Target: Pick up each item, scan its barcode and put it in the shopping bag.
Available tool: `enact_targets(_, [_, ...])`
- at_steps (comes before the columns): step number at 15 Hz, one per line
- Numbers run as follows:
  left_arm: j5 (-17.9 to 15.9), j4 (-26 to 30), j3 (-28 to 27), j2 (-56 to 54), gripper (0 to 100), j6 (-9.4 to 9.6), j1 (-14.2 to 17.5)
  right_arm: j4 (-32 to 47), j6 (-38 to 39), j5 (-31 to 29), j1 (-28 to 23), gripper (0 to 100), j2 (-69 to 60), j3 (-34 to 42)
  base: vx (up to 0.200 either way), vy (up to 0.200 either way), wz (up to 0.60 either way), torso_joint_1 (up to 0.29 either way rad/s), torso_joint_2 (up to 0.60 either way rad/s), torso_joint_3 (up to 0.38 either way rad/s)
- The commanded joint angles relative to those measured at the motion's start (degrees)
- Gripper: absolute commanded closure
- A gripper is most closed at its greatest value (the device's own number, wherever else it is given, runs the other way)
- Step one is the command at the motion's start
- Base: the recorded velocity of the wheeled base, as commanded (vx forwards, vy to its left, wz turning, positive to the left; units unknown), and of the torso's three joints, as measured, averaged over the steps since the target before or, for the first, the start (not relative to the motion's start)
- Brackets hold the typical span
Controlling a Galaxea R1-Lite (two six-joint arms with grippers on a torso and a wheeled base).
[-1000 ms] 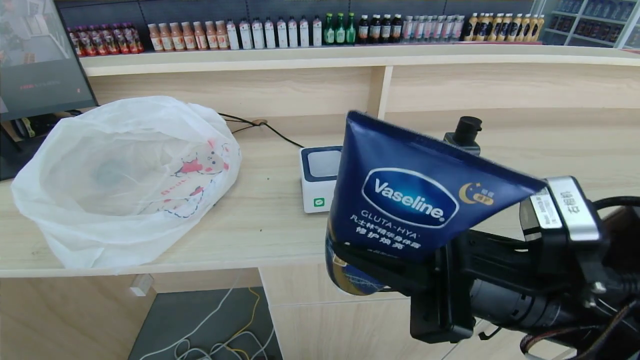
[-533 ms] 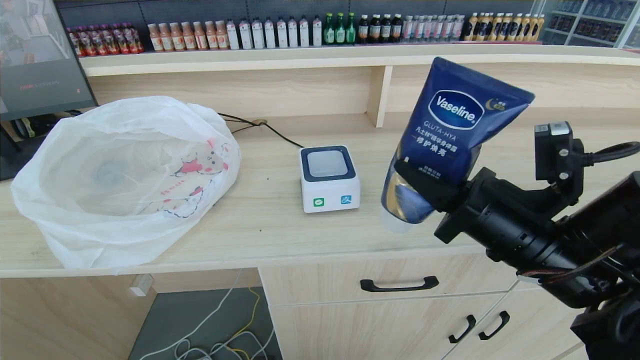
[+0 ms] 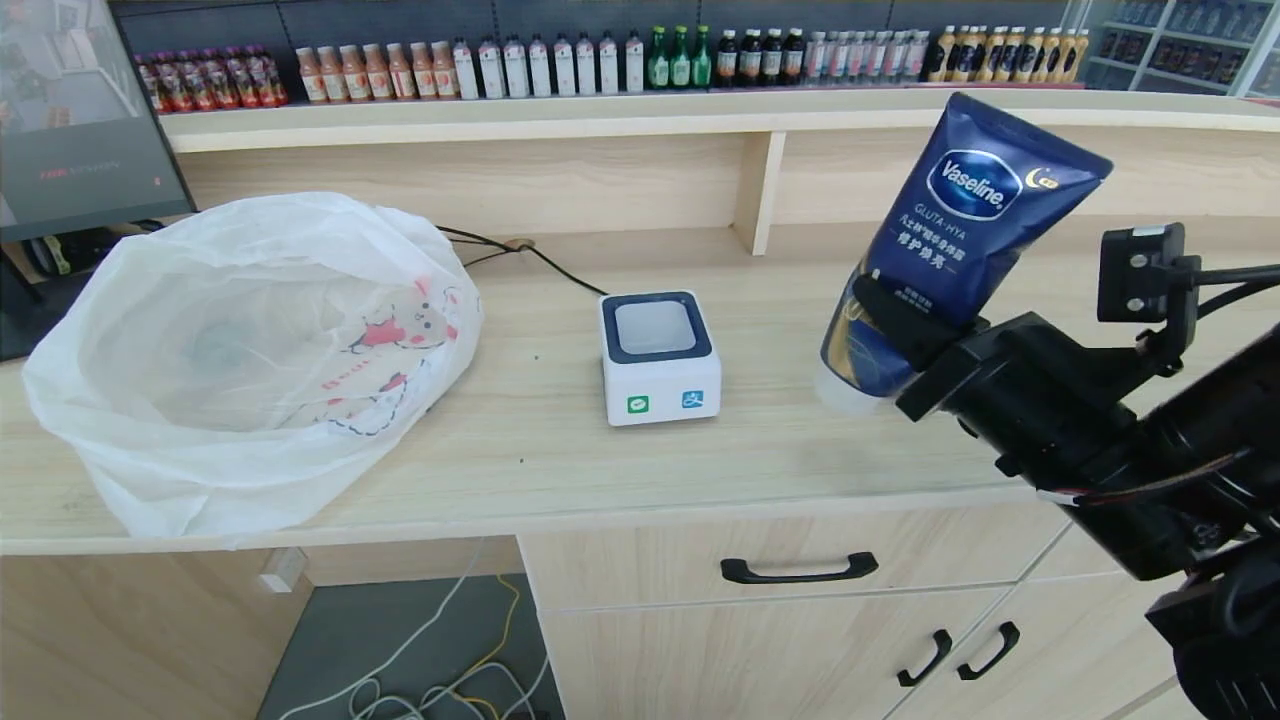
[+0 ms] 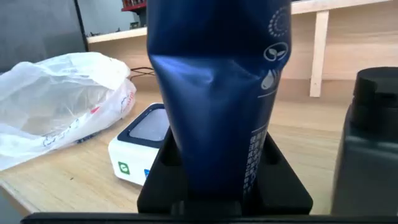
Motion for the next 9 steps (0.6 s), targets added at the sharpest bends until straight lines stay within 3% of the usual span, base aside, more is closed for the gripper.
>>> enact_targets(1, [0.0,0.0,0.0,-0.02,0,0.03,-0.09,-0.08,-1.37,-0.49,-2.17,100,0.71,-0.91,0.0,0.0,0.0,0.0,0.0,0.0])
enact_targets(6, [0.0,0.0,0.0,-0.02,0,-0.05,-0.09,-0.08,-8.49,-4.97,-1.03,100,-0.52,-0.91,0.0,0.0,0.0,0.0,0.0,0.0])
enact_targets(9, [0.0,0.0,0.0,-0.02,0,-0.05,-0.09,-0.08,-8.23,-4.97,-0.41,100,0.8,-3.19,0.0,0.0,0.0,0.0,0.0,0.0])
